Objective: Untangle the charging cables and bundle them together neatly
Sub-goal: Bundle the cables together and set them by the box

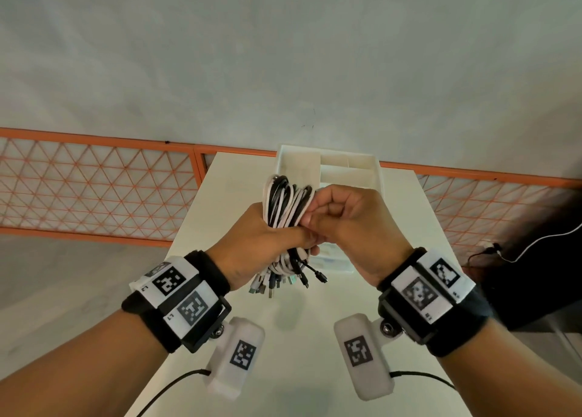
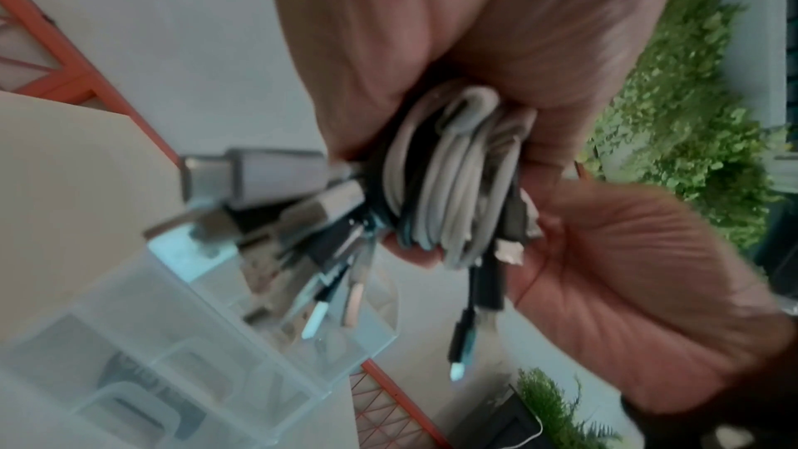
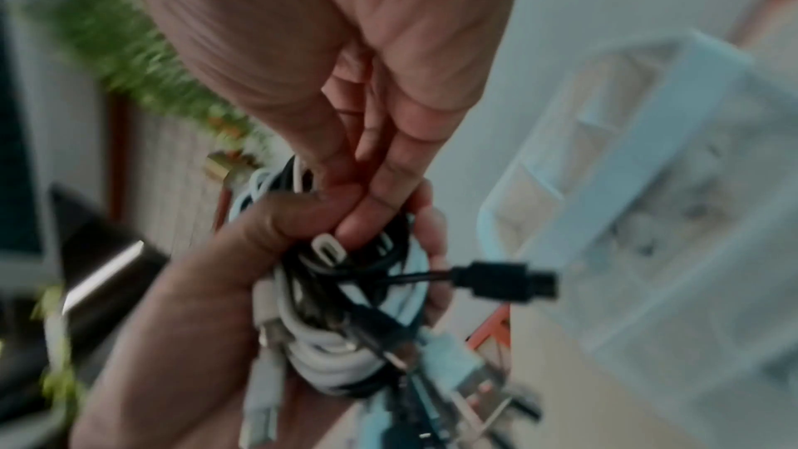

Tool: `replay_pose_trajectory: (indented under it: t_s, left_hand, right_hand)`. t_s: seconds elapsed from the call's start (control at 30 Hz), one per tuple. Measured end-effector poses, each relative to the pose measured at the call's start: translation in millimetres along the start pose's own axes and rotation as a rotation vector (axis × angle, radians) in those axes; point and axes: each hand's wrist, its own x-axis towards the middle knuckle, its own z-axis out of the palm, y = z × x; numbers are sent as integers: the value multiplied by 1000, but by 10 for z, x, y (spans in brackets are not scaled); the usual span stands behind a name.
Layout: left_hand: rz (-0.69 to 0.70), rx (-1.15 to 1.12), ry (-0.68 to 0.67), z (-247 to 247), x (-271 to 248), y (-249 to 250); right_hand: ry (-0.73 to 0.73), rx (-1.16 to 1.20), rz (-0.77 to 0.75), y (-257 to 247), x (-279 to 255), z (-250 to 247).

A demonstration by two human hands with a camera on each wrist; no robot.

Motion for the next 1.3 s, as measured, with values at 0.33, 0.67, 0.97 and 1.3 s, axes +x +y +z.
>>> replay_pose_trajectory:
  t_s: [0.33, 0.67, 0.97, 1.3]
  left_hand:
    - [-32, -27, 123, 93, 19, 22]
    - [-97, -26, 66, 8, -23, 73]
    - [-58, 31, 129, 59, -33, -11]
    - [14, -101, 165, 45, -7, -63]
  right_hand:
    - [314, -523, -333, -72, -7, 52]
    - [78, -826, -203, -15, 142, -173]
    - [72, -706, -79, -131, 122, -123]
    - [7, 17, 81, -48, 36, -12]
